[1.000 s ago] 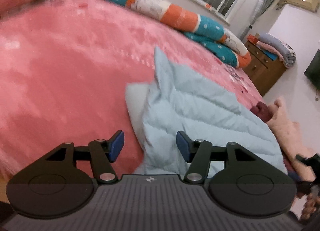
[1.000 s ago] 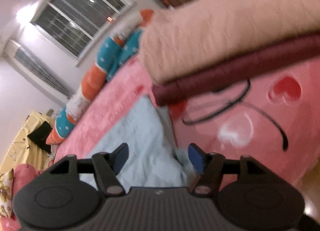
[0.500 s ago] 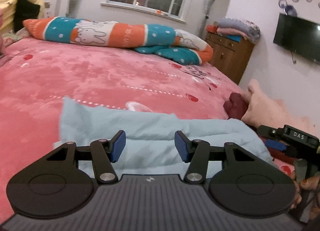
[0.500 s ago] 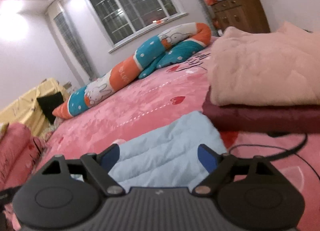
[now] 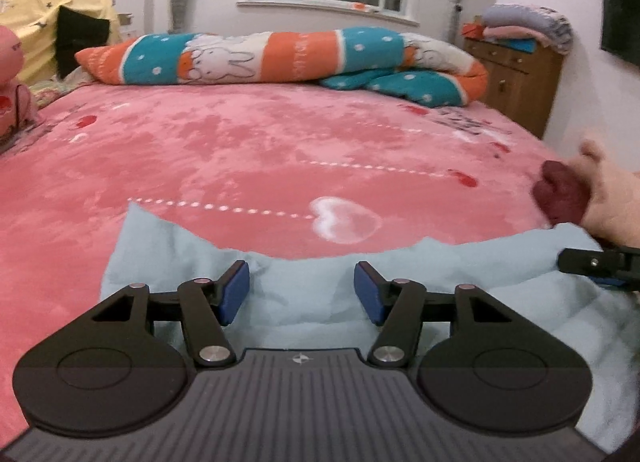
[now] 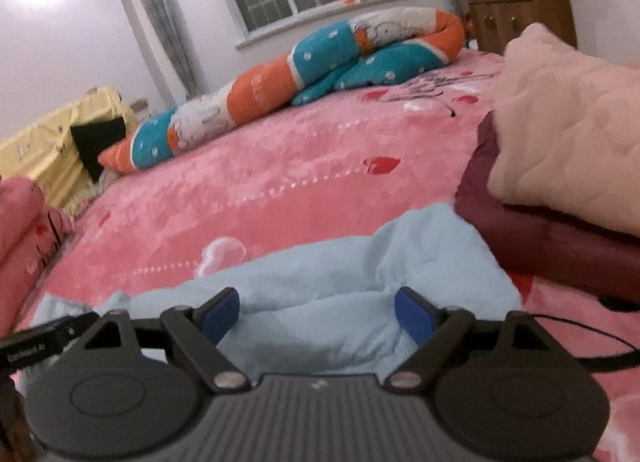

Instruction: Fold large clothes

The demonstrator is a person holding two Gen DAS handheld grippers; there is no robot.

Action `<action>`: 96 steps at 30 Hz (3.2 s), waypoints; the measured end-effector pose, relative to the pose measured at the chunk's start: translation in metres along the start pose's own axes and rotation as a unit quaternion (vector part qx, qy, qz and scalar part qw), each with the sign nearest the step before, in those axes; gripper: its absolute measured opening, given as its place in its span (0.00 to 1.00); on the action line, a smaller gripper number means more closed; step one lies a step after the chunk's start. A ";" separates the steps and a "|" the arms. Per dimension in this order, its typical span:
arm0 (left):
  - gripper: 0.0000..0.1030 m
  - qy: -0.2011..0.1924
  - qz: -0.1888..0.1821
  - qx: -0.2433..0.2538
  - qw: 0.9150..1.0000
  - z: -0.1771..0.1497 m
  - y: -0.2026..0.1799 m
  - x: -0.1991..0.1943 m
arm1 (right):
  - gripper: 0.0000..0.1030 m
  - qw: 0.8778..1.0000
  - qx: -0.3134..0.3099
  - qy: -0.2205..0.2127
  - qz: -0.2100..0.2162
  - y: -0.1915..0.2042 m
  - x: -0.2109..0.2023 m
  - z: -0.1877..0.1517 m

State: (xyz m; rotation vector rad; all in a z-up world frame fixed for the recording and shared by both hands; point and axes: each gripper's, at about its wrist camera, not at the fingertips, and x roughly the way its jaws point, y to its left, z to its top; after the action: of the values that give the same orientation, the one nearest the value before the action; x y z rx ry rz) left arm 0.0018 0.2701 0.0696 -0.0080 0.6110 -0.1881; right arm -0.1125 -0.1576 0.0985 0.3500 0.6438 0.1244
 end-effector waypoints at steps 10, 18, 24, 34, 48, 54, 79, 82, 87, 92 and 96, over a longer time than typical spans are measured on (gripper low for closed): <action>0.72 0.007 0.030 -0.018 0.999 -0.012 0.026 0.039 | 0.89 0.997 -0.070 0.016 -0.031 0.014 0.046 -0.009; 0.77 0.014 0.034 -0.038 0.999 -0.017 0.037 0.062 | 0.93 0.994 -0.093 0.030 -0.048 0.019 0.081 -0.013; 0.83 0.031 0.027 -0.060 0.997 -0.020 0.044 0.080 | 0.95 0.994 -0.096 0.029 -0.048 0.018 0.098 -0.014; 0.90 0.039 0.043 -0.047 0.997 -0.022 0.038 0.085 | 0.98 0.994 -0.098 0.025 -0.048 0.016 0.106 -0.016; 0.95 0.037 0.033 -0.041 0.998 -0.014 0.037 0.058 | 0.99 0.991 -0.117 0.019 -0.061 0.025 0.083 -0.010; 0.96 0.016 0.011 -0.042 0.999 -0.008 0.028 0.026 | 0.99 0.990 -0.127 -0.001 -0.063 0.029 0.062 -0.008; 1.00 -0.005 0.001 -0.058 0.998 -0.022 0.047 -0.069 | 0.99 0.988 -0.123 -0.058 -0.067 0.037 -0.019 -0.005; 1.00 0.001 0.007 -0.069 0.998 -0.027 0.052 -0.070 | 0.99 0.988 -0.125 -0.057 -0.070 0.037 -0.025 -0.007; 1.00 0.017 0.011 -0.094 0.995 -0.037 0.063 -0.074 | 0.99 0.988 -0.126 -0.054 -0.076 0.035 -0.034 -0.012; 1.00 0.033 0.008 -0.122 0.992 -0.045 0.073 -0.072 | 0.99 0.987 -0.131 -0.052 -0.082 0.033 -0.043 -0.018; 1.00 0.040 -0.014 -0.152 0.988 -0.050 0.079 -0.070 | 0.99 0.986 -0.137 -0.045 -0.088 0.026 -0.047 -0.022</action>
State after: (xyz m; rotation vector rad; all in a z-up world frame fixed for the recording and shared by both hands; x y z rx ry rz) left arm -0.0694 0.3626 0.0636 -0.3040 0.7161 -0.1208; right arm -0.1630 -0.1375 0.1179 0.0329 0.5569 0.0262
